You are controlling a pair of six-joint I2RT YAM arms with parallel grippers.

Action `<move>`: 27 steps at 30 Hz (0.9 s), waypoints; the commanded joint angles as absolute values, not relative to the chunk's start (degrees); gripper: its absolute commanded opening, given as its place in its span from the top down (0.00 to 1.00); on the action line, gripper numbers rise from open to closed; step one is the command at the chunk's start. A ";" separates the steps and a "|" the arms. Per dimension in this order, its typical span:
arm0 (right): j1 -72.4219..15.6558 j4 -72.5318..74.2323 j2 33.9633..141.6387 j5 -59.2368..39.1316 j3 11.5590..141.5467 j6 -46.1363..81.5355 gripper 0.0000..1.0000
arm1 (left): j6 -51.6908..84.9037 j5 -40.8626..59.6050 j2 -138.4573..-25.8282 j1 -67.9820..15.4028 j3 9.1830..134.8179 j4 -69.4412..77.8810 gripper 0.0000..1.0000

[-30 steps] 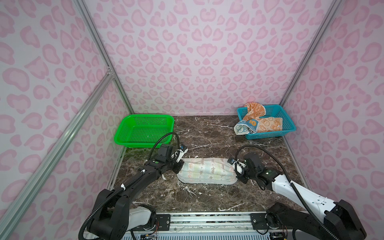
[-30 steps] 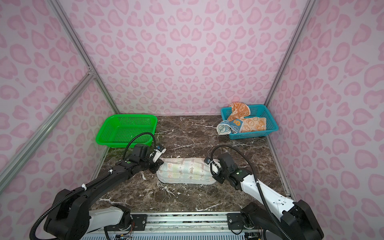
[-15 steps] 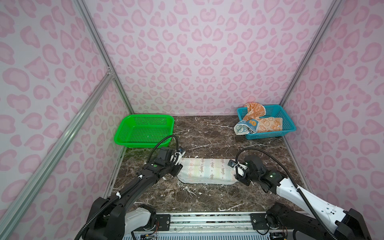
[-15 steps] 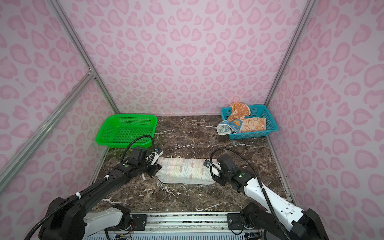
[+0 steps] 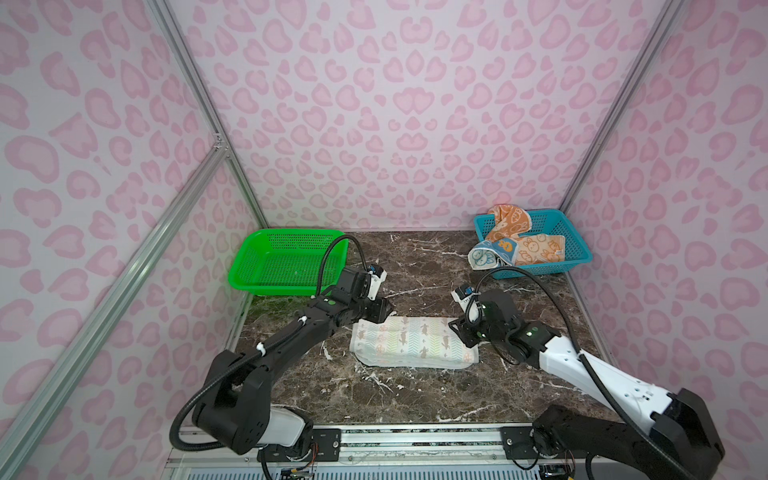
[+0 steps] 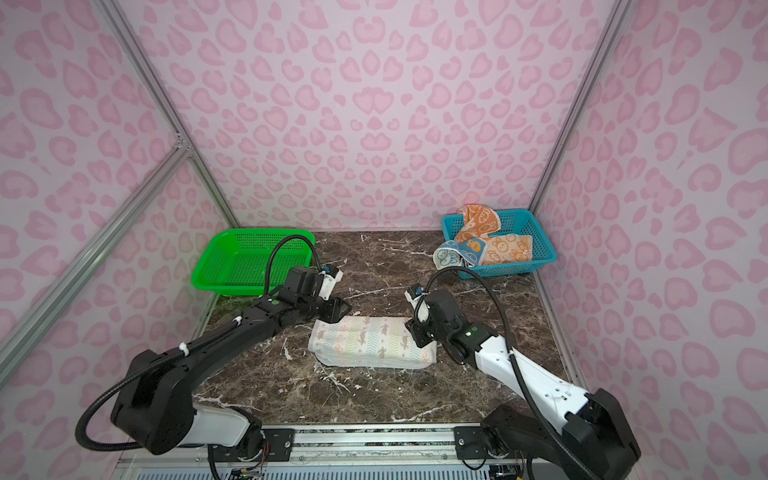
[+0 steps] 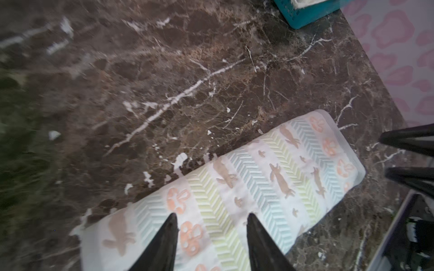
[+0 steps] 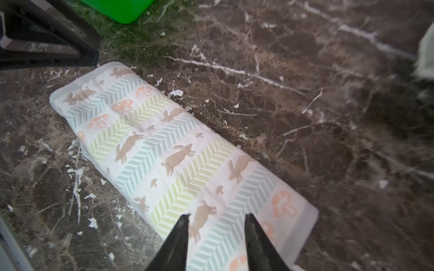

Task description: Fold and stack the towels

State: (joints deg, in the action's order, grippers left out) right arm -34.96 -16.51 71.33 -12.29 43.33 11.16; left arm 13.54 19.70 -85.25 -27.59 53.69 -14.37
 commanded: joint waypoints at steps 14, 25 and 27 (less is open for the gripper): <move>-37.30 -27.24 87.96 -6.24 42.29 37.40 0.88 | 22.73 21.86 -95.60 -25.34 44.32 -18.79 0.96; -33.03 -30.31 82.75 -2.98 38.16 39.26 0.87 | 18.52 17.24 -95.52 -21.33 45.73 -25.67 0.97; -32.01 -31.32 82.10 -2.49 38.22 38.70 0.87 | 18.20 16.82 -95.70 -21.27 46.75 -26.62 0.97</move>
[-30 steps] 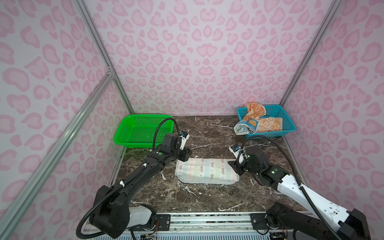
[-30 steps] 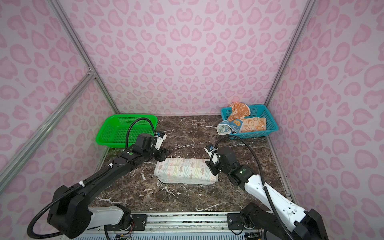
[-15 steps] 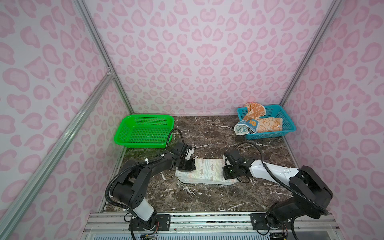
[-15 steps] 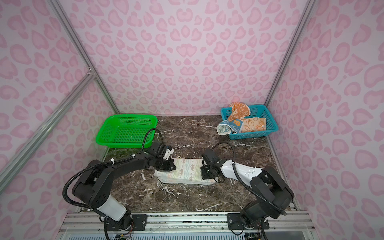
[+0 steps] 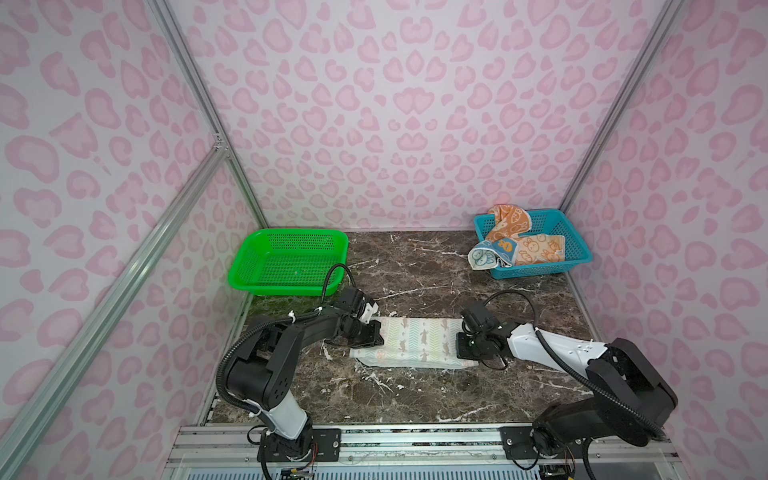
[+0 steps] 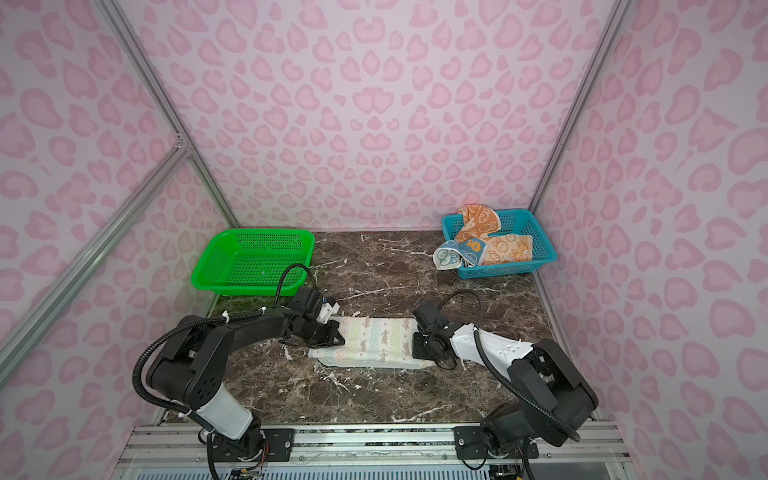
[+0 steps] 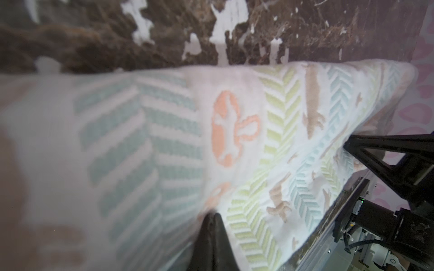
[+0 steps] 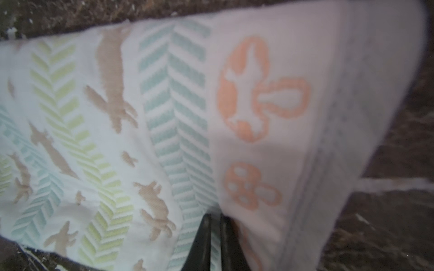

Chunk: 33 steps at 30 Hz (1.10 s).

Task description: Fold and stack the towels

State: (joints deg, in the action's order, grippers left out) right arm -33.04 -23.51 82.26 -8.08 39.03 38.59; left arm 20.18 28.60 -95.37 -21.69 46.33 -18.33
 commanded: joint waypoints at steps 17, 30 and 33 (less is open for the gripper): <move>-25.79 -31.56 86.90 -3.72 48.87 27.07 0.88 | 19.43 20.00 -100.64 -21.27 58.67 -22.48 0.97; -38.23 -17.26 89.56 -20.56 51.86 30.43 0.93 | 21.91 33.64 -91.85 -22.73 53.01 -19.84 0.94; -40.84 -11.83 93.53 -22.46 52.69 33.96 0.95 | 25.09 34.98 -93.18 -23.04 49.36 -15.96 0.97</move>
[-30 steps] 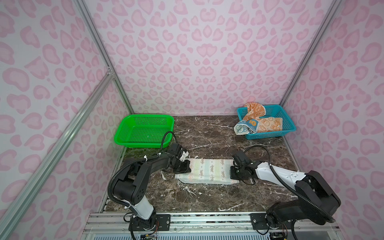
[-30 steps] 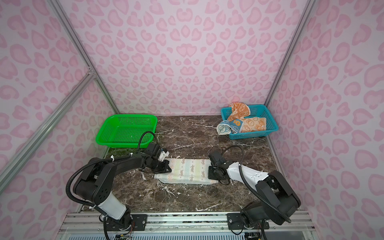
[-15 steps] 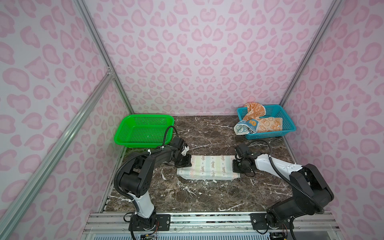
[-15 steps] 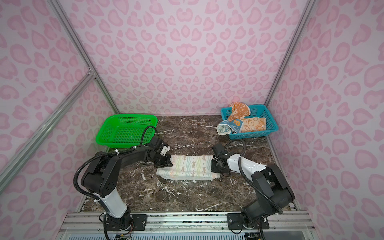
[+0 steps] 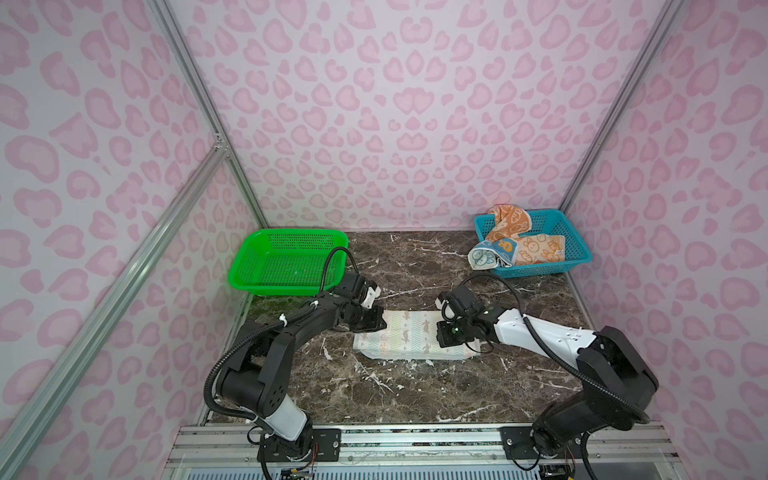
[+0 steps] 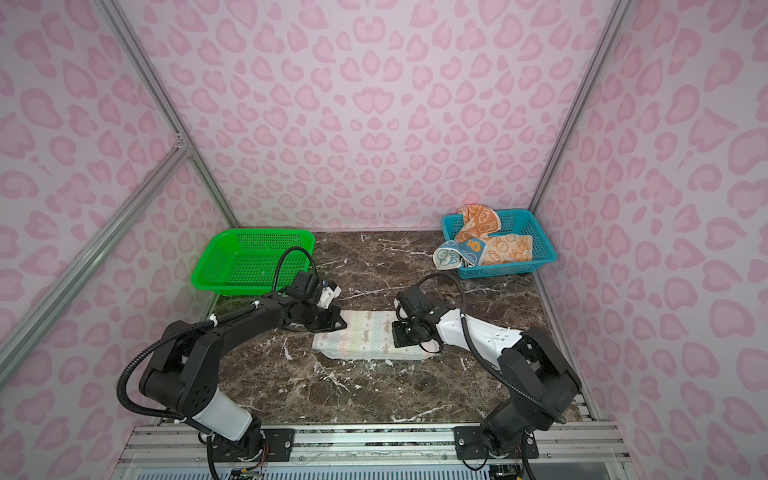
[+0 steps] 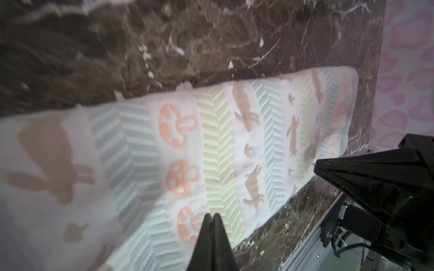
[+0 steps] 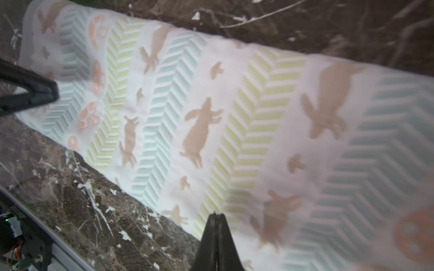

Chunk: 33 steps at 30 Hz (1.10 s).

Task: Fold and stack the towels
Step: 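Fold the strip end with the right gripper toward the left gripper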

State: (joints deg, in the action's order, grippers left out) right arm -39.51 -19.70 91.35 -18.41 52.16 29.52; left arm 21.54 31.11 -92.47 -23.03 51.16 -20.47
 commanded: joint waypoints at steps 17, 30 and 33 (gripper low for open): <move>-37.60 -16.37 95.03 -22.29 47.10 37.53 1.00 | 20.34 27.73 -96.49 -17.38 44.73 -21.90 0.97; -37.85 -19.66 91.29 -27.26 50.53 30.93 0.98 | 20.73 37.66 -90.56 -17.95 48.15 -22.18 0.96; -38.89 -18.72 93.01 -28.21 50.27 31.32 0.98 | 21.52 38.93 -90.19 -19.36 47.58 -20.88 0.96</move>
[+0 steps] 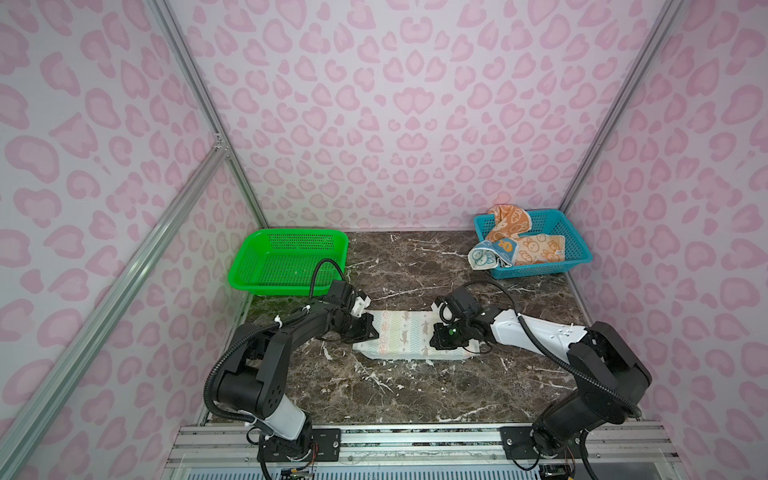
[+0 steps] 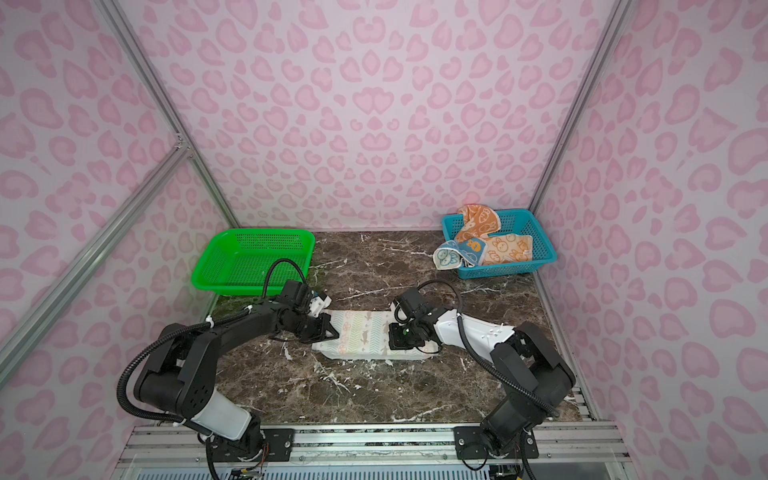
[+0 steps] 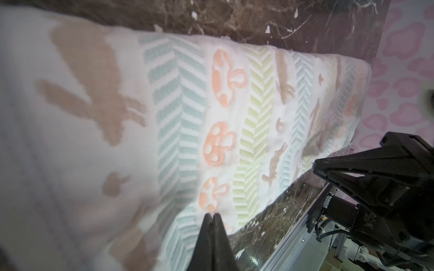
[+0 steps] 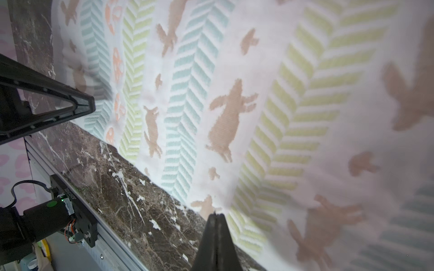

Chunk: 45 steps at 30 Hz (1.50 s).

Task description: Fold and stack the towels

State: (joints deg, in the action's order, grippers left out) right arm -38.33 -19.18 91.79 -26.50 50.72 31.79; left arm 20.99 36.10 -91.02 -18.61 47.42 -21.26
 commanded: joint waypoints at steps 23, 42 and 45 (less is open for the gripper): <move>-27.32 -30.76 83.99 -16.43 39.28 32.32 0.98 | 20.17 29.15 -97.63 -16.74 43.52 -23.40 0.97; -29.39 -23.60 87.10 -15.43 53.05 29.43 1.00 | 21.03 30.51 -89.75 -17.49 54.57 -19.56 0.97; -29.20 -22.82 91.81 -11.93 55.90 31.58 1.00 | 21.75 26.61 -94.32 -17.50 56.64 -18.70 0.97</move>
